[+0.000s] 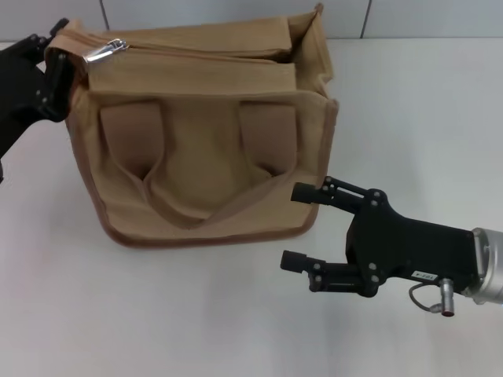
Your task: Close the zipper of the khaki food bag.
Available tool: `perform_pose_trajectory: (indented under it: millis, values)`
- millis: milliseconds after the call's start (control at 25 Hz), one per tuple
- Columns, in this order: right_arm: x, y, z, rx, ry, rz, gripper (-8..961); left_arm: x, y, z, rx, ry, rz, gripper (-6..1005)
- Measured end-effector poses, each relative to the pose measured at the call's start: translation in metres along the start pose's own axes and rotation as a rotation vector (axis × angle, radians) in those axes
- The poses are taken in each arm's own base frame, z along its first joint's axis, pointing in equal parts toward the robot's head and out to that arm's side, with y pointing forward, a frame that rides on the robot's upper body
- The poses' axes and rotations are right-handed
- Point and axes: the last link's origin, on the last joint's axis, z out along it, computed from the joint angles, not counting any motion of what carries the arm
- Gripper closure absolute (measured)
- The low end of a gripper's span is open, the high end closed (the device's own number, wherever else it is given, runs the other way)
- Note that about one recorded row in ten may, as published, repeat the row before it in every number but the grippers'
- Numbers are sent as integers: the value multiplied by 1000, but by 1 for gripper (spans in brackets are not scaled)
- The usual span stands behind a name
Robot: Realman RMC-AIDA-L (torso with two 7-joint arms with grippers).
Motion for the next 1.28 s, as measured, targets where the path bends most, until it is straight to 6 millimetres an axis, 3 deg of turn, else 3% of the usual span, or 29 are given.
perform_pose_trajectory:
  millis: [320,600,840,1040,1280]
  values:
    - [-13,-3,-7,50,-102,45,107,5,1,8,-28,27,-74,970]
    - [-43,-17,-10,46,-237,136,107,4,5,11,-44,34,-97,970]
    - [-64,-34,10,-33,-241,201,118,3,4,14,-54,23,-165,970]
    - [-74,-41,22,-58,-267,220,321,4,5,12,-65,18,-164,970]
    - [-79,-55,38,-46,-252,282,333,2,10,16,-100,7,-169,970]
